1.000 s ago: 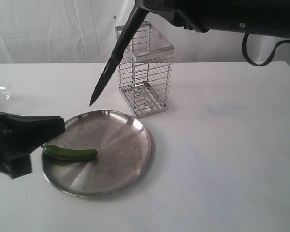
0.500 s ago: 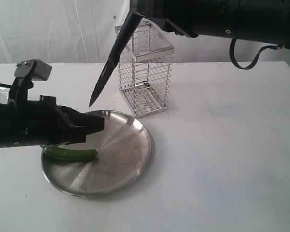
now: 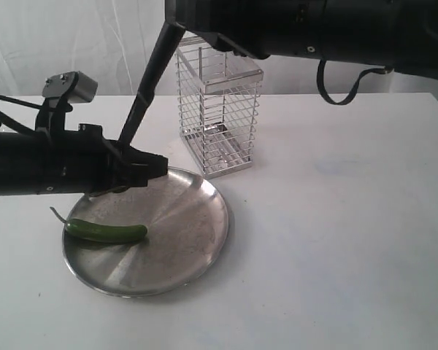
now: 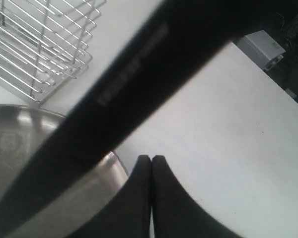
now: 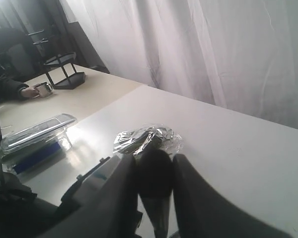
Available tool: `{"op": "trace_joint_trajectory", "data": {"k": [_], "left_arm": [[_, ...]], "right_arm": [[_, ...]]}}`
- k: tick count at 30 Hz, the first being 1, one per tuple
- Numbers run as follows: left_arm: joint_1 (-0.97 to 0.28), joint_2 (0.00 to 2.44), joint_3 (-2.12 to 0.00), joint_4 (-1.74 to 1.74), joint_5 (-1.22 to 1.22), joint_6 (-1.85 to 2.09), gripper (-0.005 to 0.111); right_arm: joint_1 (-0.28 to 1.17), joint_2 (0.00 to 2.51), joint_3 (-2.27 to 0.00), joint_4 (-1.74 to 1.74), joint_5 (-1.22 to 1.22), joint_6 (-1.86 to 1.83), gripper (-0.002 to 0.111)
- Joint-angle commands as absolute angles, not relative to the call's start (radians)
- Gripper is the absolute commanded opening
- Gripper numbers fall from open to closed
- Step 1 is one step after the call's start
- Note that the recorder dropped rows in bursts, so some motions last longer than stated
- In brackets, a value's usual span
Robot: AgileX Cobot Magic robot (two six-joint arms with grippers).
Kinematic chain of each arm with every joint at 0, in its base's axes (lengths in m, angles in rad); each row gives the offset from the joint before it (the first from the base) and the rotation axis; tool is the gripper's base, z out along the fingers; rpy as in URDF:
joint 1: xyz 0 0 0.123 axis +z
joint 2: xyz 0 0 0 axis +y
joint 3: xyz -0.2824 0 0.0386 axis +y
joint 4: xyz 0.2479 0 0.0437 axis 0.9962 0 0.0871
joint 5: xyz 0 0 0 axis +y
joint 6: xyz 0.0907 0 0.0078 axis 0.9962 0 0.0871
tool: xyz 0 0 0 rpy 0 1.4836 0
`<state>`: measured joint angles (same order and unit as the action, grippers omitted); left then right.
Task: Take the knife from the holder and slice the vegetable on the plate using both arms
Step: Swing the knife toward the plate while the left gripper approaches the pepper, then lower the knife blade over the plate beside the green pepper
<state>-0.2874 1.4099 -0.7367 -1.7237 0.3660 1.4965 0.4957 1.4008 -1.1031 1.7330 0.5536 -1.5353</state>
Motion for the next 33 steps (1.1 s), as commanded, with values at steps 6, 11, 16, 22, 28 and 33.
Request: {"op": "trace_joint_trajectory", "data": {"k": [6,11,16,22,28,33], "left_arm": [[-0.292,1.408,-0.767,-1.744,0.250,1.526,0.000],[-0.292,1.408,-0.767,-1.744,0.195,1.526,0.000],[-0.292,1.408,-0.767,-1.744,0.179,1.526,0.000],[-0.292,1.408,-0.767,-1.744,0.172,1.526,0.000],[-0.292,1.408,-0.767,-1.744,0.167,1.545,0.000],[-0.292,1.408,-0.767,-1.744,0.167,1.545,0.000]], "right_arm": [[0.508,1.404,-1.105,1.744,0.584,-1.523,0.005],[0.508,1.404,-1.105,1.580,0.582,-1.377,0.005],[0.508,1.404,-1.105,1.389,0.625,-1.214,0.005],[0.508,1.404,-1.105,1.198,0.686,-1.080,0.005],[0.508,1.404,-1.105,0.977,0.729,-0.962,0.005],[0.508,1.404,-1.105,0.895,0.781,-0.916,0.005]]}}
